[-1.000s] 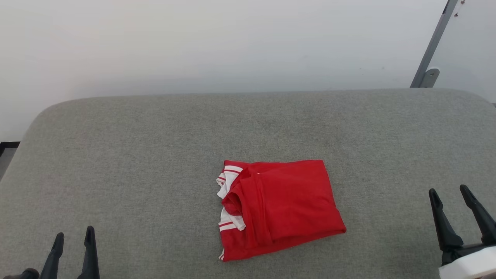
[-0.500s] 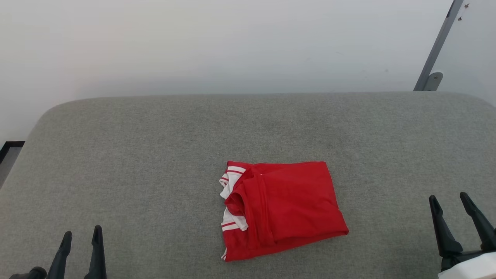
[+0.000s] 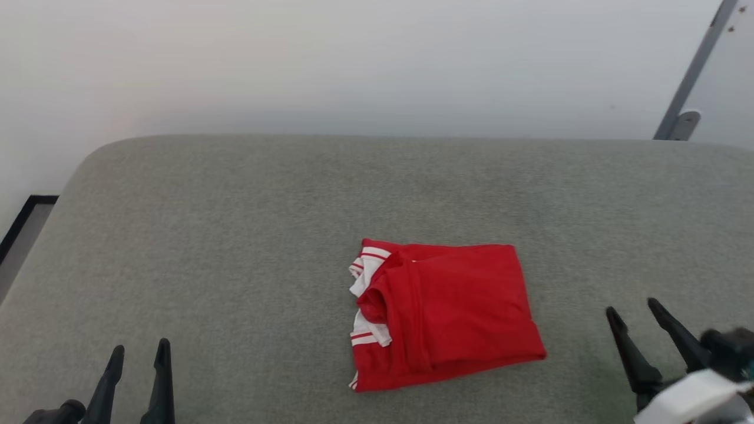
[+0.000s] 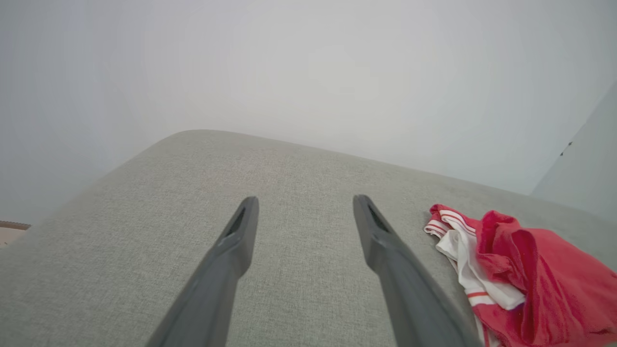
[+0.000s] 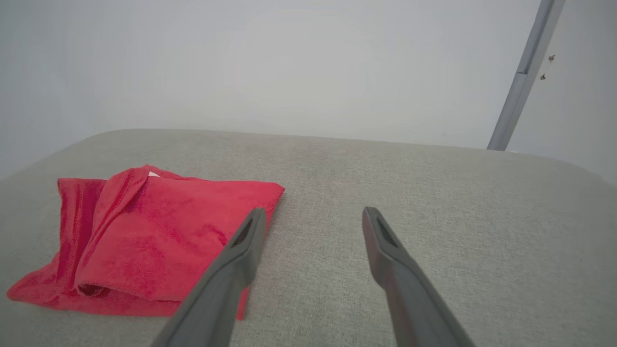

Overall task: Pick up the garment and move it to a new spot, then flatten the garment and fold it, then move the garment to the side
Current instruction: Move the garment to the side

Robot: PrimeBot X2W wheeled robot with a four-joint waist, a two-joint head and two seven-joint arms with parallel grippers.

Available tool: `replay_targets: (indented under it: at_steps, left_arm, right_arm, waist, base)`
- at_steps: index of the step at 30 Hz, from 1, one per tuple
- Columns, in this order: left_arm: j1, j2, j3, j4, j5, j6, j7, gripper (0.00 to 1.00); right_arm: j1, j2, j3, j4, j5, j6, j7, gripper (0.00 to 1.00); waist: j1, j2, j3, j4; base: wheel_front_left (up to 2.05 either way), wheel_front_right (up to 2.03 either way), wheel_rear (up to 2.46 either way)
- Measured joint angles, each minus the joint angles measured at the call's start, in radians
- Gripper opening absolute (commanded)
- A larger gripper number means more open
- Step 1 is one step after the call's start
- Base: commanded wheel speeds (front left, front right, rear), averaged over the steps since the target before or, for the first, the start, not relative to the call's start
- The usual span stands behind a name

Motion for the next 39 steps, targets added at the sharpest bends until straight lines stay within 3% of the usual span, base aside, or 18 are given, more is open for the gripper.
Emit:
replay_targets:
  at_steps: [5,9,19,26,34,35,36,37,38,39]
  left_arm:
    - [-0.006,0.000,-0.021,0.013,-0.003,0.000,0.000,1.00]
    - [-0.013,-0.005,-0.036,0.020,-0.014,0.000,0.000,1.00]
    - [-0.066,-0.007,-0.095,0.050,-0.029,0.000,0.000,1.00]
    - [-0.118,-0.014,-0.132,0.070,-0.039,0.000,0.000,1.00]
    - [-0.189,-0.026,-0.166,0.086,-0.049,0.000,0.000,1.00]
    - [-0.197,-0.027,-0.169,0.086,-0.049,0.000,0.000,1.00]
    - [-0.202,-0.027,-0.172,0.086,-0.049,0.000,0.000,1.00]
    - [-0.206,-0.027,-0.173,0.085,-0.050,0.000,0.000,1.00]
    - [-0.210,-0.026,-0.175,0.086,-0.051,0.000,0.000,1.00]
    - [-0.217,-0.026,-0.176,0.085,-0.052,0.000,0.000,1.00]
  right_arm:
    - [-0.110,-0.068,0.151,0.027,0.100,0.000,0.098,1.00]
    - [-0.173,-0.107,0.220,0.035,0.163,0.000,0.183,1.00]
    - [-0.330,-0.221,0.331,0.063,0.340,0.000,0.516,1.00]
    - [-0.418,-0.243,0.378,0.107,0.427,0.000,0.808,1.00]
    - [-0.522,-0.192,0.407,0.195,0.472,0.000,1.008,1.00]
    - [-0.529,-0.189,0.407,0.200,0.478,0.000,1.017,0.95]
    - [-0.538,-0.187,0.407,0.204,0.479,0.000,1.021,0.39]
    - [-0.544,-0.187,0.408,0.204,0.479,0.000,1.025,0.08]
    - [-0.551,-0.188,0.410,0.199,0.480,0.000,1.027,0.00]
    - [-0.560,-0.189,0.412,0.193,0.482,0.000,1.029,0.00]
  waist:
    - [0.0000,0.0000,0.010,0.035]
    - [0.0000,0.0000,0.020,0.058]
    - [0.0000,0.0000,0.080,0.143]
    - [0.0000,0.0000,0.145,0.192]
    - [0.0000,0.0000,0.209,0.224]
    - [0.0000,0.0000,0.214,0.226]
    - [0.0000,0.0000,0.220,0.227]
    - [0.0000,0.0000,0.224,0.227]
    - [0.0000,0.0000,0.229,0.226]
    - [0.0000,0.0000,0.233,0.224]
  base:
    - [0.00,0.00,0.00]
    - [0.00,0.00,0.00]
    - [0.00,0.00,0.00]
    - [0.00,0.00,0.00]
    - [0.00,0.00,0.00]
    - [0.00,0.00,0.00]
    - [0.00,0.00,0.00]
    - [0.00,0.00,0.00]
    - [0.00,0.00,0.00]
    - [0.00,0.00,0.00]
